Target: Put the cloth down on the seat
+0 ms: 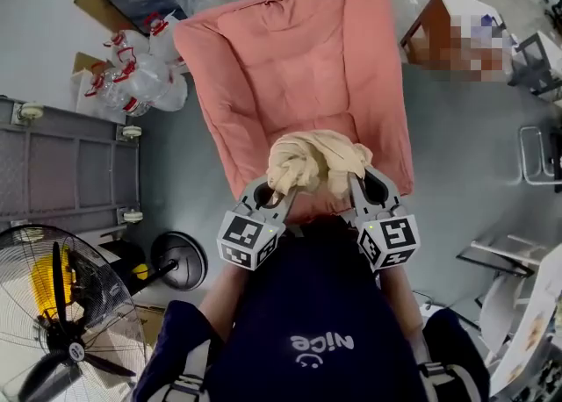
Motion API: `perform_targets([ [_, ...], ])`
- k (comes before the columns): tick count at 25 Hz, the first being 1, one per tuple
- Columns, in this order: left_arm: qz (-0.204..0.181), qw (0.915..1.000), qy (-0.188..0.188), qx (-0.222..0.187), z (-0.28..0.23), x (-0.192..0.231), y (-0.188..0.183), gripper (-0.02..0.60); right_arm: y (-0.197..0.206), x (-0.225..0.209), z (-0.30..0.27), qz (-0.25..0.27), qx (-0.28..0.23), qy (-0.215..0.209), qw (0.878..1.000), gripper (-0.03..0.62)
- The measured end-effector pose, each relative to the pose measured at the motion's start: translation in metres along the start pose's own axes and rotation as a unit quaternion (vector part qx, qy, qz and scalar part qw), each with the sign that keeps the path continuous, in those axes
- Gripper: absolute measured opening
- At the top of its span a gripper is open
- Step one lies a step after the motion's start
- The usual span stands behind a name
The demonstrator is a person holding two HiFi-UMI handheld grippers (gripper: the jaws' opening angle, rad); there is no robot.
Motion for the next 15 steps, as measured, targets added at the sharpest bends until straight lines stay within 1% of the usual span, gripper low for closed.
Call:
perform_targets([
  [4,-0.001,0.9999,-0.01,0.014,-0.024,0.002,-0.006,0.083,-0.009,-0.026,-0.015,0.006,0.008,-0.016,1.0,0.064],
  [8,0.007,0.9994,-0.028,0.018,-0.048,0.009,-0.011,0.083,-0.014,-0.049,-0.033,0.008,0.021,-0.035,0.999,0.064],
  [11,0.0,0.9989,-0.036,0.03,-0.068,0.016,-0.016,0.083,-0.018,-0.068,-0.051,0.004,0.03,-0.043,0.999,0.064],
  [13,-0.001,0.9985,-0.04,0.037,-0.081,0.021,-0.017,0.083,-0.016,-0.08,-0.061,-0.001,0.036,-0.048,0.998,0.064],
  [15,0.006,0.998,-0.046,0.044,-0.092,0.027,-0.013,0.083,-0.011,-0.089,-0.07,-0.004,0.045,-0.055,0.997,0.064],
])
Point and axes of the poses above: the fingertips, and each gripper's own axes: z backward along the fingers, x to its left, y out of its underside, the point moved 7 cm from there along z, backward along the fingers, and after that the axes turned 11 degrees about -y, right-handed, at the moved point
